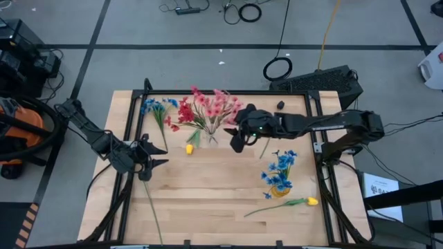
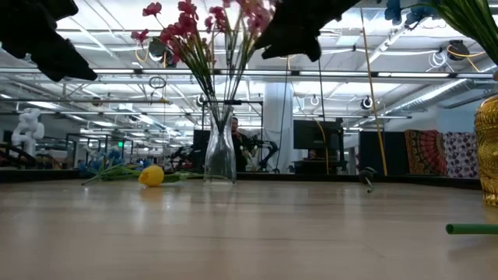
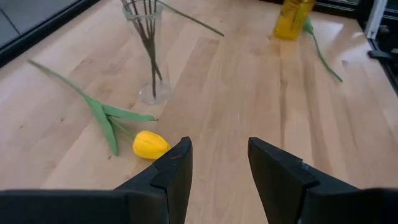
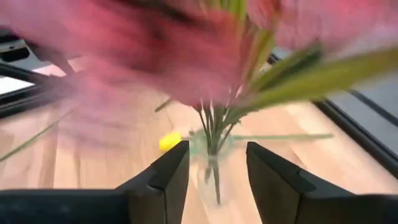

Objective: Sort flowers into vase by color
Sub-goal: Put the blue flowers into the yellow vase

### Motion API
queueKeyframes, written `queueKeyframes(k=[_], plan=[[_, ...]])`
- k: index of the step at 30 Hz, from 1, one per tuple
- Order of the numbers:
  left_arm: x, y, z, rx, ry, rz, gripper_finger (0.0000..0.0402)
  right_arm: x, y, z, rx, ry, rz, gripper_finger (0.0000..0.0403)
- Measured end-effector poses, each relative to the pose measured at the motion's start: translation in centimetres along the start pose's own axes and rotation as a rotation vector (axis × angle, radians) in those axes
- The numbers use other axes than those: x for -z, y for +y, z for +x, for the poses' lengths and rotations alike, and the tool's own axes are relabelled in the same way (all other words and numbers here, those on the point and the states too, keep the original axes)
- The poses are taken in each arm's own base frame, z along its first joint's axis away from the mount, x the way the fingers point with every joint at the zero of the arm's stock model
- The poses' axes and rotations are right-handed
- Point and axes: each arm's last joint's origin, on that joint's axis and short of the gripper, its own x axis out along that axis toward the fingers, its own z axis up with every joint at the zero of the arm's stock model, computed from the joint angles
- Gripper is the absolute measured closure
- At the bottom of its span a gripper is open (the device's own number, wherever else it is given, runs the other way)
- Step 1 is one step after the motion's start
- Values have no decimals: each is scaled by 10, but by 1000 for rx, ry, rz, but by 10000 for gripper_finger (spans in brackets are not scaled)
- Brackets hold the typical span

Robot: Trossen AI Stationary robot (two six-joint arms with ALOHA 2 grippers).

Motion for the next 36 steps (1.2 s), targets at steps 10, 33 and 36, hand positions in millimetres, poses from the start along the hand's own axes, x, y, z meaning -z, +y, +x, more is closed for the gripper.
queueKeyframes(k=[10,33,36], plan=[[-4,7,5,-70,-13,-68,240,3,-16,-55,59,147,55,274],[-9,17,11,-165,-37,-208,240,45,-60,-160,536,472,564,346],[-10,19,11,-178,-45,-267,240,52,-61,-162,585,503,603,357]])
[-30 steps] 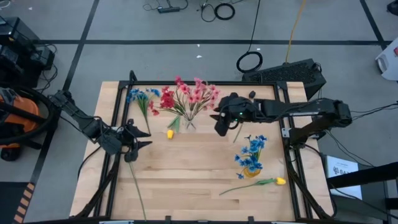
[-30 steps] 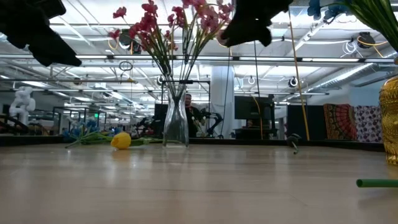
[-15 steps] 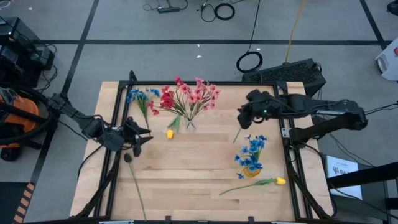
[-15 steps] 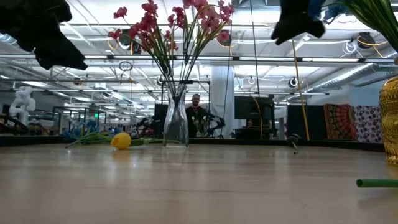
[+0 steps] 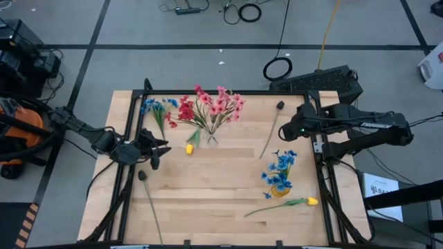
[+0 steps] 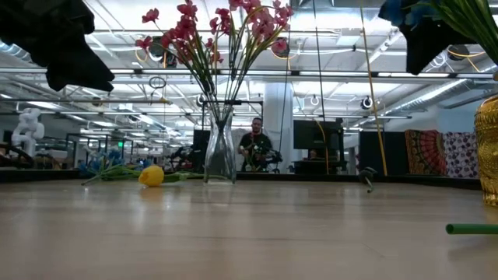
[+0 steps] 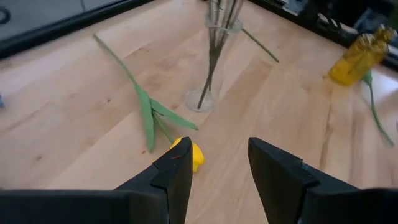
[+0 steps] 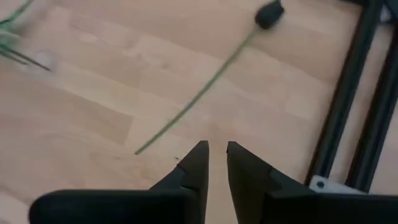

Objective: Sort flowers into vase by color
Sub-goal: Put the blue flowers into the yellow vase

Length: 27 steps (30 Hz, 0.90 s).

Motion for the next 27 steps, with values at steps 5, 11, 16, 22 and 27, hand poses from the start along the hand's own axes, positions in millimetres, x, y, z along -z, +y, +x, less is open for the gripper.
queueKeyframes(k=[5,11,16,22,27], plan=[[0,1,1,-7,-1,-28,240,15,-9,15,28,25,71,376],[0,1,1,-3,6,-26,240,39,-16,44,8,73,188,395],[0,1,1,-5,5,-31,240,53,-15,61,-18,110,235,399],[-4,11,6,-121,-25,-250,240,57,-14,64,-22,114,282,399],[-7,28,15,-244,28,-354,240,56,-13,64,-29,85,303,399]])
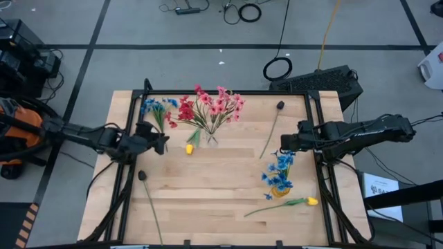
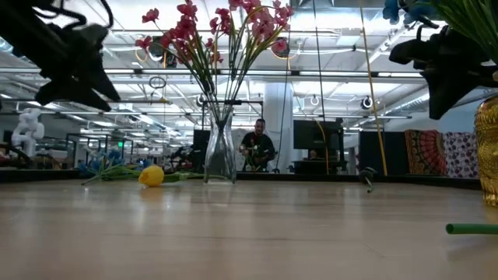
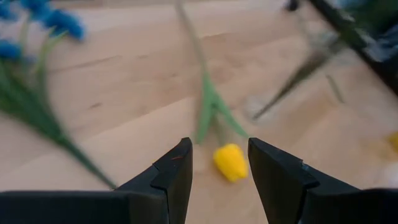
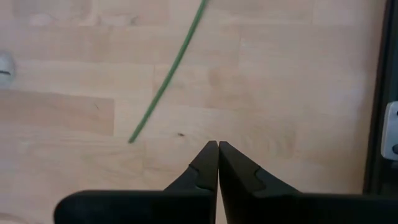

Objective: Sort flowers into vase by color
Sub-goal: Put the blue flowers into the yellow vase

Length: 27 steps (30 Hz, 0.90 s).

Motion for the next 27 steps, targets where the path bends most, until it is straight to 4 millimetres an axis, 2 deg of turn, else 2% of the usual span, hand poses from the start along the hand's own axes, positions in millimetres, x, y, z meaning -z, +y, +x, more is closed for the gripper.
queueKeyframes(k=[11,17,21,27], plan=[[-26,29,38,-275,114,-194,240,0,2,0,-19,-3,16,399],[-34,49,67,-411,222,-291,240,0,4,0,-41,-4,-27,399],[-35,61,78,-502,268,-366,240,0,6,0,-59,-4,-81,399],[-41,69,96,-523,243,-405,240,0,6,0,-62,-6,-147,399]])
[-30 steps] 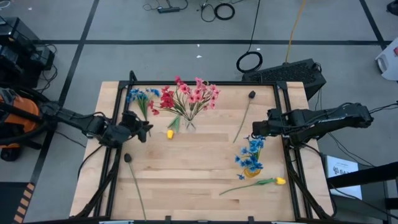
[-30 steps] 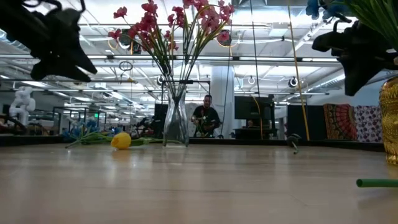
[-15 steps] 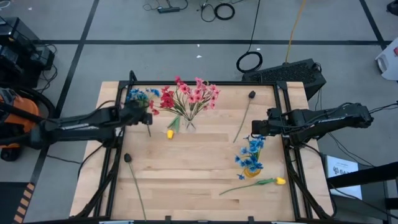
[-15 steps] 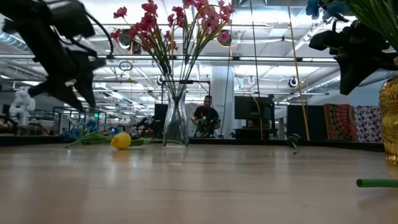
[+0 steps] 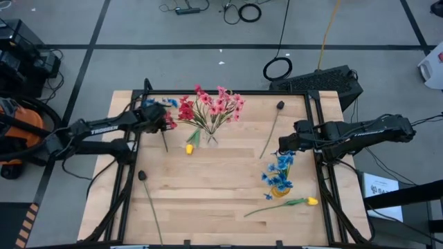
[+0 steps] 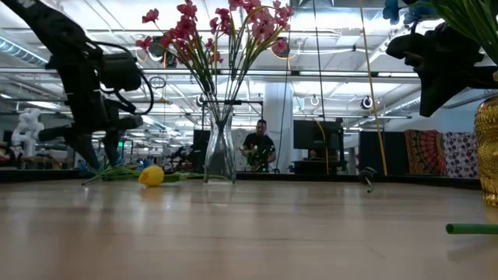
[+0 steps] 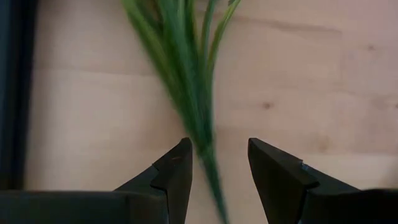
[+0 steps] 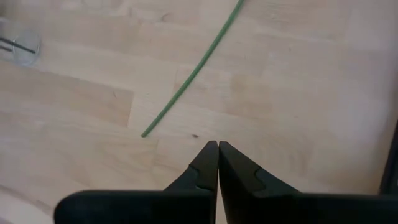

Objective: Sort flowers into vase by color
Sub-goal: Put the blue flowers into the yellow vase

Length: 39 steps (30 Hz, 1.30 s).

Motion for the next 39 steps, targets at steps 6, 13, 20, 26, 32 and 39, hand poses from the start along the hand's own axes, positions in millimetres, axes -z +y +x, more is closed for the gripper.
queueKeyframes(k=[6,13,20,26,32,39], plan=[[-3,2,21,-101,45,-23,240,0,0,0,-1,1,-55,399],[-1,2,33,-173,75,-10,267,0,0,0,-3,2,-88,399],[-1,6,23,-154,57,-27,384,0,0,0,-3,0,-88,399],[-3,4,-2,-41,-5,-53,382,0,1,0,-5,0,-109,399],[-8,2,-50,58,-147,-63,384,-1,1,0,-7,-44,-106,399],[-23,6,-137,241,-397,39,384,-2,4,0,-29,-52,-117,399]])
